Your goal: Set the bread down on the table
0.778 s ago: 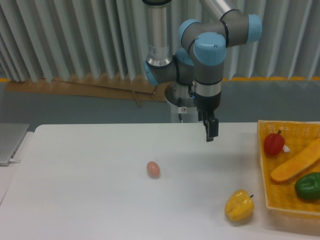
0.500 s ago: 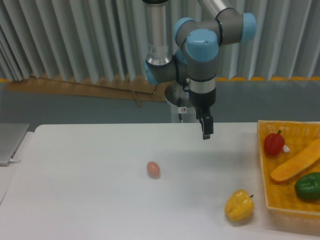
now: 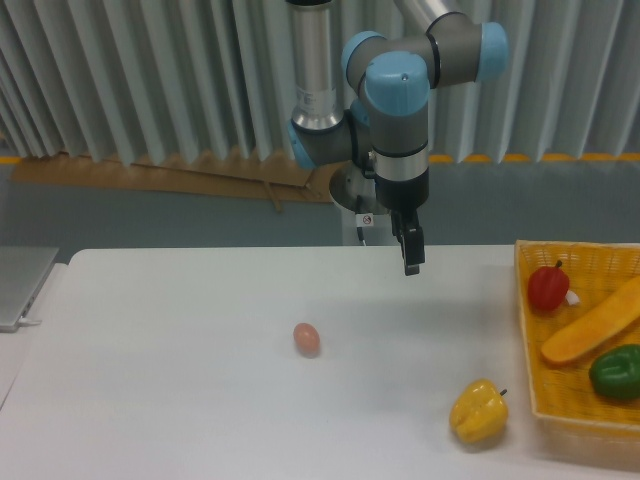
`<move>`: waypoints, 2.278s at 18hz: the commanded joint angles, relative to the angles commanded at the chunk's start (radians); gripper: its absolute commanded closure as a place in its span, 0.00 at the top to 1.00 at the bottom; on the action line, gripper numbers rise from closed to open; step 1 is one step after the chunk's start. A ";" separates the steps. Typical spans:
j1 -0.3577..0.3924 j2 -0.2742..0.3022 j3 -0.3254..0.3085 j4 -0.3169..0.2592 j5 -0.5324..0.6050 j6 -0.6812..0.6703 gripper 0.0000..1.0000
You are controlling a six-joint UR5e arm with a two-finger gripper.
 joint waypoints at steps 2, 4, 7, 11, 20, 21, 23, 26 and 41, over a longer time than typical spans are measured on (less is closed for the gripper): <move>0.000 0.000 0.000 0.002 0.000 -0.003 1.00; 0.000 -0.002 0.000 0.002 0.000 -0.005 1.00; -0.002 0.000 0.000 0.003 0.000 -0.008 1.00; 0.003 -0.002 0.000 0.003 -0.002 0.003 1.00; 0.023 -0.005 -0.002 0.009 0.000 0.000 1.00; 0.025 -0.006 -0.002 0.009 0.000 0.003 1.00; 0.032 -0.008 -0.002 0.009 0.000 0.003 1.00; 0.055 -0.008 -0.002 0.009 0.000 -0.006 1.00; 0.081 -0.008 -0.003 0.012 0.037 -0.002 1.00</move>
